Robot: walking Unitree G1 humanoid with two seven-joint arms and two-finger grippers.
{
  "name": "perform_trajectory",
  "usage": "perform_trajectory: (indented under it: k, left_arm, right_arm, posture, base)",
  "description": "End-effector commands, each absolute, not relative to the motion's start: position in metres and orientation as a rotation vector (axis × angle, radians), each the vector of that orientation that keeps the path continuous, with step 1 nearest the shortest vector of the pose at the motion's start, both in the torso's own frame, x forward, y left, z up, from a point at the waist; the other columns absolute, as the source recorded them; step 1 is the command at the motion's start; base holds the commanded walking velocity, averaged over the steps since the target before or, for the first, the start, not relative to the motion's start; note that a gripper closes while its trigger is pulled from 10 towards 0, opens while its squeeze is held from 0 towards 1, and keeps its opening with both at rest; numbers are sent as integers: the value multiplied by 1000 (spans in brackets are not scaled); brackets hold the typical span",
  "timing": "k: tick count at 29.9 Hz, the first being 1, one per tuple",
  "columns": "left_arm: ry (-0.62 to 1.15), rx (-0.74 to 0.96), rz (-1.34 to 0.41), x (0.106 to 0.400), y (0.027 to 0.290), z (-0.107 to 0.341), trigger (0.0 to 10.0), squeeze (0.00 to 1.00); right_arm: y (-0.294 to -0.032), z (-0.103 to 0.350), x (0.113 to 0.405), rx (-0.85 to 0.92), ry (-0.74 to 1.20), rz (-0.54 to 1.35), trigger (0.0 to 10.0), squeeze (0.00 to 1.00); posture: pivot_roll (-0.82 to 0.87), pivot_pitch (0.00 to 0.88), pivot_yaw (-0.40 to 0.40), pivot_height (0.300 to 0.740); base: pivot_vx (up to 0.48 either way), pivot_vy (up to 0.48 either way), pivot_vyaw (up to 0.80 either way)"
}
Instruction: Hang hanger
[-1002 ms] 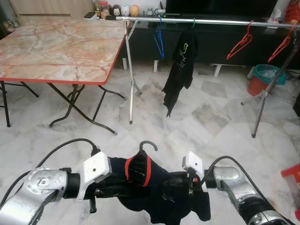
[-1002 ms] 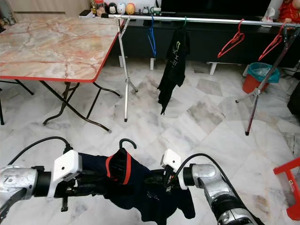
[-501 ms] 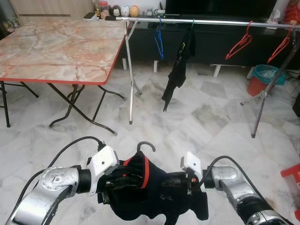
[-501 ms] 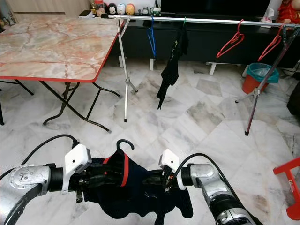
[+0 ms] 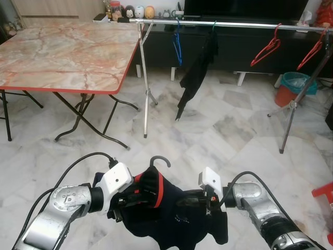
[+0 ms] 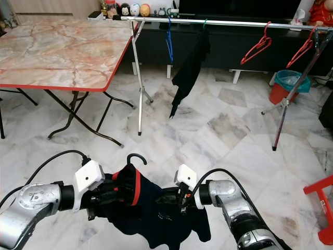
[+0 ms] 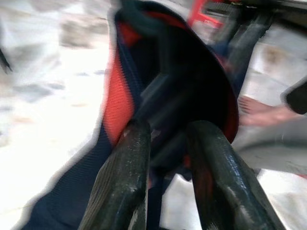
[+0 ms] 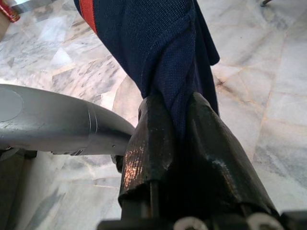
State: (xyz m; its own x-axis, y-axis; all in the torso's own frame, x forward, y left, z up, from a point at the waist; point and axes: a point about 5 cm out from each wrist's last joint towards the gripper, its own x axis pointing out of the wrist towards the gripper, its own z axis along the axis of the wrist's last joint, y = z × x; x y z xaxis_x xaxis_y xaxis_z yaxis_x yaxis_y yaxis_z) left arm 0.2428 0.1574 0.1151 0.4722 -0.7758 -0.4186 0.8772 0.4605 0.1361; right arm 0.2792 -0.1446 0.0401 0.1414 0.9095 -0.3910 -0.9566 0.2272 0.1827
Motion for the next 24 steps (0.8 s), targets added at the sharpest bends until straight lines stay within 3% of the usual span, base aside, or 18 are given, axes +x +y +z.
perform_trajectory:
  k: [1, 8, 15, 24]
  left_arm:
    - [289, 423, -966, 252, 162, 114, 10000, 0]
    - [247, 443, -923, 256, 168, 122, 10000, 0]
    - [282, 598, -855, 258, 193, 123, 10000, 0]
    - [266, 720, -768, 262, 202, 124, 10000, 0]
  right_arm:
    - [-142, 49, 286, -117, 416, 1359, 0, 0]
    - [-142, 49, 285, -115, 422, 1362, 0, 0]
    - [-144, 47, 284, -120, 433, 1362, 0, 0]
    - [-146, 47, 285, -125, 439, 1360, 0, 0]
  posture:
    - [89, 37, -38, 740]
    - [91, 39, -41, 740]
    - [95, 40, -43, 740]
    - [96, 38, -47, 740]
  base:
    - [0, 0, 0]
    - [0, 0, 0]
    - [0, 0, 0]
    - [0, 0, 0]
